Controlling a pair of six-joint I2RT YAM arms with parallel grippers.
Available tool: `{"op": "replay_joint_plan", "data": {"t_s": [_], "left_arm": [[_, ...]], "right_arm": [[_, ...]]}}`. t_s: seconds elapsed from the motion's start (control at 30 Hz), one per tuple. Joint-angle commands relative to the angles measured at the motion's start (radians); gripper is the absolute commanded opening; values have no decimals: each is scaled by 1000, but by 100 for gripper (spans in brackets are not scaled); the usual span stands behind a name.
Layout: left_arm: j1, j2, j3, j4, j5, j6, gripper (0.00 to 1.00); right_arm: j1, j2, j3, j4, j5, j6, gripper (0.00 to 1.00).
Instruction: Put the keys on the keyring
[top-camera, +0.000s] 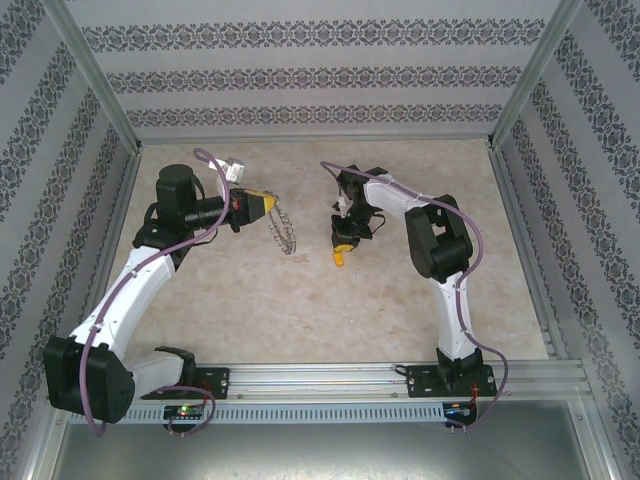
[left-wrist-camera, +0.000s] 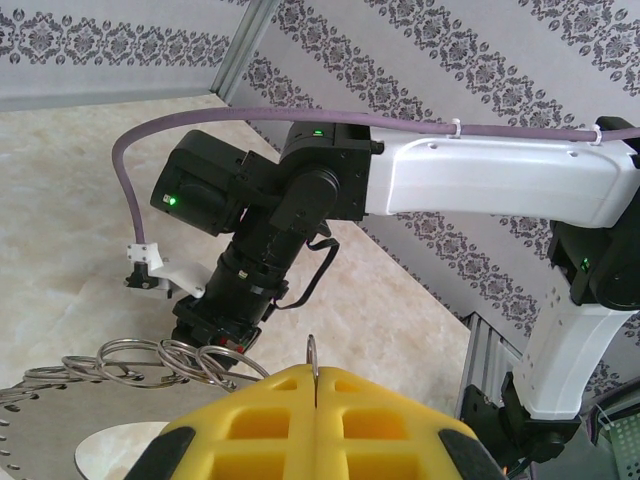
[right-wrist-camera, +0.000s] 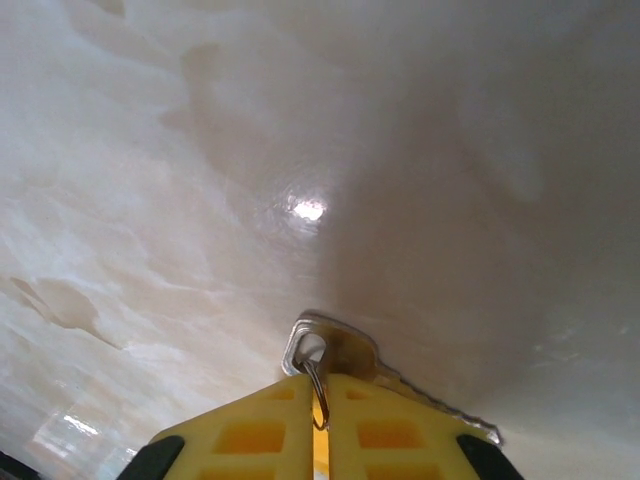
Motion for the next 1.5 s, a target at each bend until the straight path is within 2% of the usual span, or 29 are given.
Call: {"op": "replay_joint_plan", "data": {"t_s": [0.0,0.23,0.33,0.5,0.73,0.9,1.07,1.27,1.47], "left_arm": [[-13,-26,2,-6,3,24,0],[-13,-14,19,-27,11,30,0],[-12,-5,28,-32,17,28,0],[-13,14,48,-32,27,19,0],[-13,19,48,-31,32,14,0],[-13,18,33,-9,31,5,0],[-12,24,24,12,27,-5,0],[-12,19,20,9,18,-2,0],[-12,16,10,14,13,0,0]], "right_arm": [[-10,-36,-37,12,33,2,9],[-8,-245,-309,267,27,60,0],[-5,-289,-401,349,42,93,0],[5,-306,-462,415,50,122,10],[8,-308,-462,336,80,115,20],[24,-318,-354,203,147,42,24],[32,-248,-204,58,214,-37,24],[33,-156,-63,-65,228,-81,23],[32,-108,-24,-136,214,-108,22]]}}
